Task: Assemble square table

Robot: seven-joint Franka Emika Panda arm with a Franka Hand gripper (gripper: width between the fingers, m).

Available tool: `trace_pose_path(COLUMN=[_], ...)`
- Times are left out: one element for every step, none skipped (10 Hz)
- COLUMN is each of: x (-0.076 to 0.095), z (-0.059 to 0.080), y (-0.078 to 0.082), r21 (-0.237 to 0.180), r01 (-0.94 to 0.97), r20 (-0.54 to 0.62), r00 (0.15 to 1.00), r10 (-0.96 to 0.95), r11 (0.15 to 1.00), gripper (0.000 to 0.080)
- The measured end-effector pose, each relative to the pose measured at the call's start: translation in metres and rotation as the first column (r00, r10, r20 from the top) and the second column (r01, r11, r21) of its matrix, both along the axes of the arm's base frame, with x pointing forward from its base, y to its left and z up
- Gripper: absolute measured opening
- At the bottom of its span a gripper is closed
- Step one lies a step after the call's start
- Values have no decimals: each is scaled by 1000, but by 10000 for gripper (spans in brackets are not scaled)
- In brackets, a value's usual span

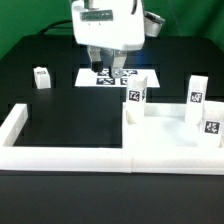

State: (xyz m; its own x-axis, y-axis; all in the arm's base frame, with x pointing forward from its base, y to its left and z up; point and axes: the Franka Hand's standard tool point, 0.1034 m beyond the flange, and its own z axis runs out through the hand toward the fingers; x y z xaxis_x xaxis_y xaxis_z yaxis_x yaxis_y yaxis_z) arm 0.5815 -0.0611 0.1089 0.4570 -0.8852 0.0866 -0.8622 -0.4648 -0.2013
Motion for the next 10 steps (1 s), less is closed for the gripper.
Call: trace_pose_path(x=[-11,-13,-13,-13,-13,-13,-13,-13,-13,-13], z=[-6,-7,-7,-7,-7,-7,-7,-7,-7,-7], y=[-16,-17,-17,-17,-17,-17,-17,-17,-17,-17], r21=[-32,-34,-34,-34,-34,-34,-34,-34,-34,-34], r01=[-117,-128,-128,-128,-128,-128,-128,-128,-128,-128], r20=[13,11,11,11,11,11,11,11,11,11], r00=[993,992,992,992,992,992,992,992,992,992], r10=[118,129,129,129,129,129,129,129,129,129], r11=[993,991,991,991,991,991,991,991,991,991], gripper=[649,649,649,649,649,649,649,649,649,649])
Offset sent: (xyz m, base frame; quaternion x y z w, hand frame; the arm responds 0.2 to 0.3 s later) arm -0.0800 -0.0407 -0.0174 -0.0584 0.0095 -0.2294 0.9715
